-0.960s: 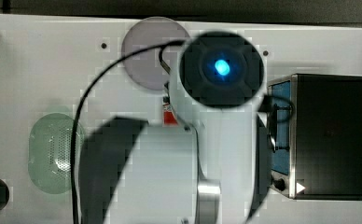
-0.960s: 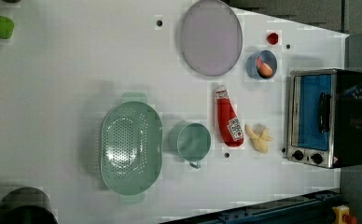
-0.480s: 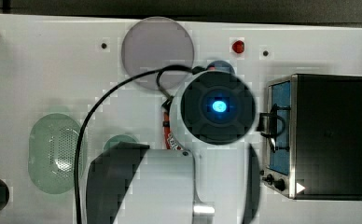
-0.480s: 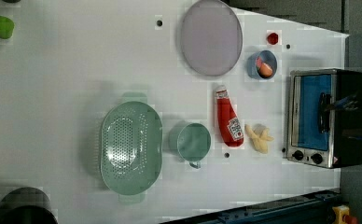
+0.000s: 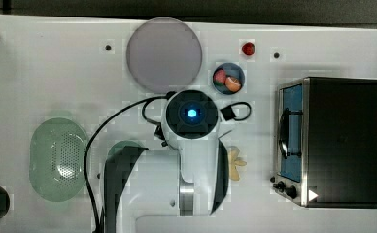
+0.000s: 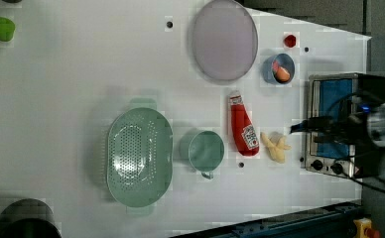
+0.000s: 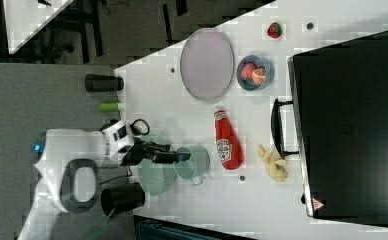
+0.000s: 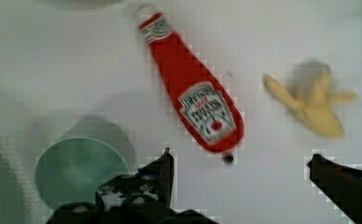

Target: Pick Ketchup from the table and place it in strainer.

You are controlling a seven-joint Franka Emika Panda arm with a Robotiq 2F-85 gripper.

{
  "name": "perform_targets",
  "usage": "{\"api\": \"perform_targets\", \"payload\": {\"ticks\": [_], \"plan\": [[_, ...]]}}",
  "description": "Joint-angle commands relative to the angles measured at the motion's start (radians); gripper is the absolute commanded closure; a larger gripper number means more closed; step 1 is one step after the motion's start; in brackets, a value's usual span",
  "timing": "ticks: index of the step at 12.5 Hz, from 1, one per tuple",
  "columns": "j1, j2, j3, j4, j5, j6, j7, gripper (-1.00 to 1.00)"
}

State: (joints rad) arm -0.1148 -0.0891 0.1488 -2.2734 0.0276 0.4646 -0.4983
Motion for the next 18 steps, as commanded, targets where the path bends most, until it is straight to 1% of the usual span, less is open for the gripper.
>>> {"api": "perform_targets", "payload": {"ticks": [1,3,5,11,17,18], "plan": [[0.005,0.013,0.013,-0.061,0.000,0.147,-0.350,-1.00],[0.005,0.057,0.014,-0.119,-0.001,0.262,-0.442,-1.00],[0.004,0.119,0.014,-0.146,-0.001,0.341,-0.441,-1.00],[0.004,0.297,0.010,-0.148,-0.002,0.469,-0.436,-1.00],[0.004,0.421,-0.003,-0.149,-0.002,0.608,-0.436,-1.00],[0.004,0.435,-0.003,-0.150,-0.002,0.624,-0.436,-0.91]]}}
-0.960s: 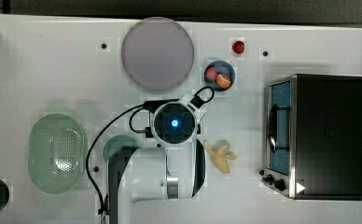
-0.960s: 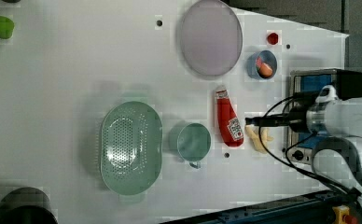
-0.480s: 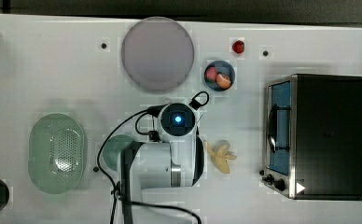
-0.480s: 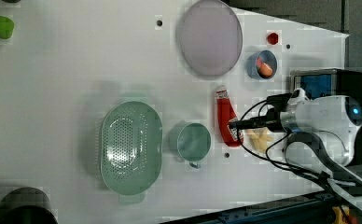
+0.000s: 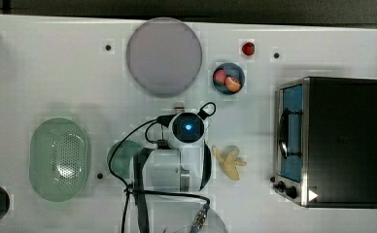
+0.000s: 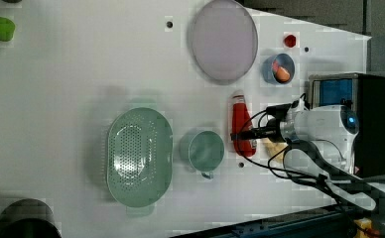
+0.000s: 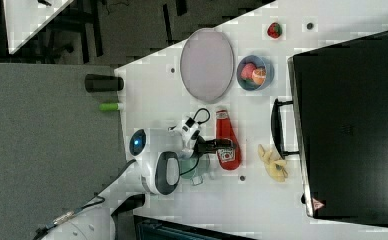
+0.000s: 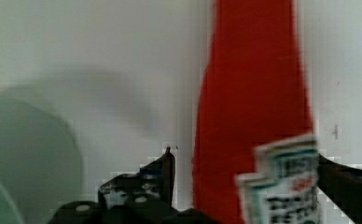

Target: Pick Ketchup from the table and place it in strainer.

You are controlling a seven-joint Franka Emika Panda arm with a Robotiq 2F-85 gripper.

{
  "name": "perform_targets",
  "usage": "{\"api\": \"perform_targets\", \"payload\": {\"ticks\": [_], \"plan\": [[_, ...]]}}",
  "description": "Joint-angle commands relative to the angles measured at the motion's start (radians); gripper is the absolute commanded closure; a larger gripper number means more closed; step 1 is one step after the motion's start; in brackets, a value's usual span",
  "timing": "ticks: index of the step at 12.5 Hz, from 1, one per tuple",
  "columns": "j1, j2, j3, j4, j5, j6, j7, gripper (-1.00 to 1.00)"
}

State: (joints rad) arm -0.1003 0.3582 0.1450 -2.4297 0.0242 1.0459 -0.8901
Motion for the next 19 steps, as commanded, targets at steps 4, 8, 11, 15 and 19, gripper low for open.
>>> {"api": "perform_targets", "payload": {"ticks": [4,8,11,15,19], "plan": [[-0.010,-0.025,0.002,0.009,0.002,0.048,-0.044,-0.24],[-0.012,-0.178,0.002,0.009,0.003,-0.068,-0.044,-0.24],[-0.008,-0.357,0.008,0.018,0.004,-0.264,-0.044,-0.24],[0.010,-0.555,0.057,0.044,0.007,-0.443,0.005,-0.24],[0.047,-0.612,0.175,0.080,0.017,-0.499,0.164,-0.24]]}}
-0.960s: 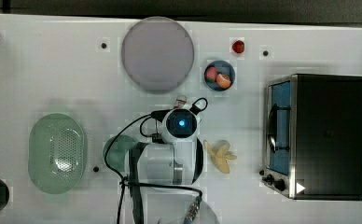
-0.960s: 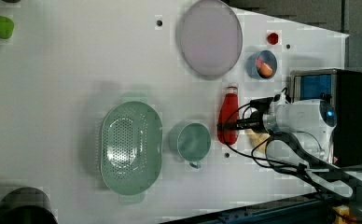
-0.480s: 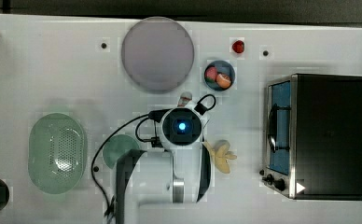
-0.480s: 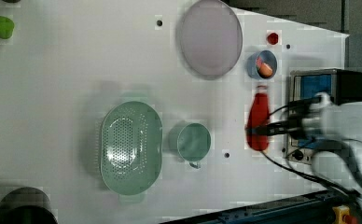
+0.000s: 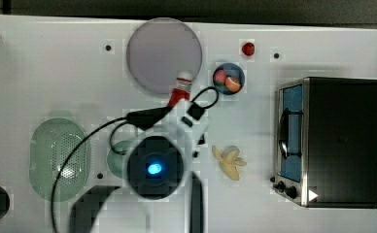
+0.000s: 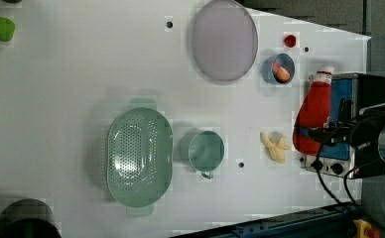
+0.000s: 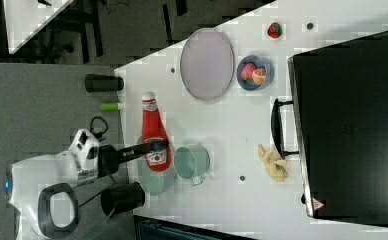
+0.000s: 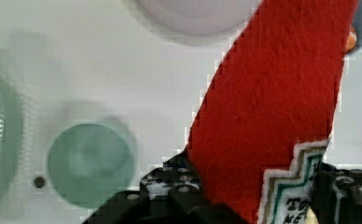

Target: Pick Ketchup from the table and place it in strainer.

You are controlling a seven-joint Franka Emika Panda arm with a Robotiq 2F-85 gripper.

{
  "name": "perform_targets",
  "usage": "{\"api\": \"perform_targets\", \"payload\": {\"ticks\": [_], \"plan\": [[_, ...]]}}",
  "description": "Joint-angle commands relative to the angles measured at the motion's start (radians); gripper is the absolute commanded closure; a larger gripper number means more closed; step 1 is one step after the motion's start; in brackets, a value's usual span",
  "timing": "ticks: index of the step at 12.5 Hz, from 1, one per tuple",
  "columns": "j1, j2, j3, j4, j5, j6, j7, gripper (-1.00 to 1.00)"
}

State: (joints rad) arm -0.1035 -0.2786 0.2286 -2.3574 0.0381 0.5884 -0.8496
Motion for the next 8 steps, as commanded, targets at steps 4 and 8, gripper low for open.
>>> {"api": "perform_targets", "payload": {"ticks": [4,8], "plan": [[0.083,0.082,0.248,0.039,0.079,-0.023,0.400,-0.24],[0.086,0.199,0.384,0.047,0.086,0.163,0.604,-0.24]]}}
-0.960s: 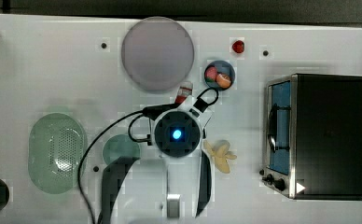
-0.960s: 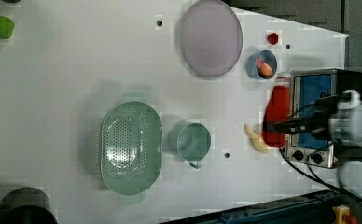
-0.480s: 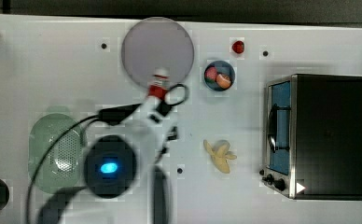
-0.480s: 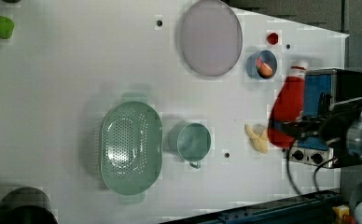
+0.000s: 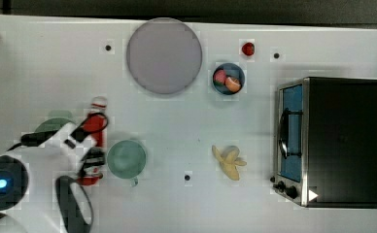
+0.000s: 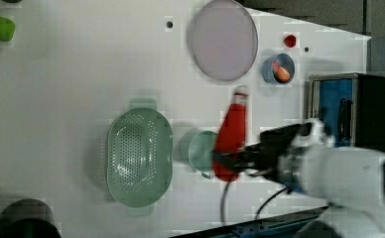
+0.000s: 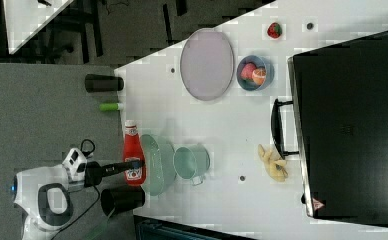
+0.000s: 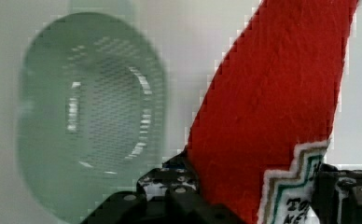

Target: Pick Ketchup from the table and place it in strainer.

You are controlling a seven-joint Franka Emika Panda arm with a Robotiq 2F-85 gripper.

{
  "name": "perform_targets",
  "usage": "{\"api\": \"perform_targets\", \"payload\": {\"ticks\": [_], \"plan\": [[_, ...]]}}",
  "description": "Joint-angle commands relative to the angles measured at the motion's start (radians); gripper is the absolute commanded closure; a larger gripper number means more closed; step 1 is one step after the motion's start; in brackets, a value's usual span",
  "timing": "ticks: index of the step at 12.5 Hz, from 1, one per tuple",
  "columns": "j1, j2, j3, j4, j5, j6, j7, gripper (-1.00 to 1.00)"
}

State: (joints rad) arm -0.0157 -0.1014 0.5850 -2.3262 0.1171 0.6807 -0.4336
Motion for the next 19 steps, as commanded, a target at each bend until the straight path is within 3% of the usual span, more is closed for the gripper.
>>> {"api": "perform_targets", "payload": {"ticks": [1,8,9,11,12,13,16,19], "plan": [[-0.001,0.061,0.054,0.016,0.007,0.113,0.232,-0.24],[0.025,0.356,0.142,0.020,0.004,0.413,0.402,-0.24],[0.030,0.385,0.142,0.020,0.004,0.422,0.402,-0.29],[0.032,0.421,0.140,0.023,0.004,0.431,0.402,-0.71],[0.032,0.428,0.140,0.025,0.004,0.439,0.402,-0.93],[0.030,0.425,0.139,0.029,0.004,0.444,0.402,-1.00],[-0.002,0.364,0.129,0.064,0.012,0.439,0.408,-1.00],[-0.083,0.253,0.097,0.108,0.021,0.383,0.408,-1.00]]}}
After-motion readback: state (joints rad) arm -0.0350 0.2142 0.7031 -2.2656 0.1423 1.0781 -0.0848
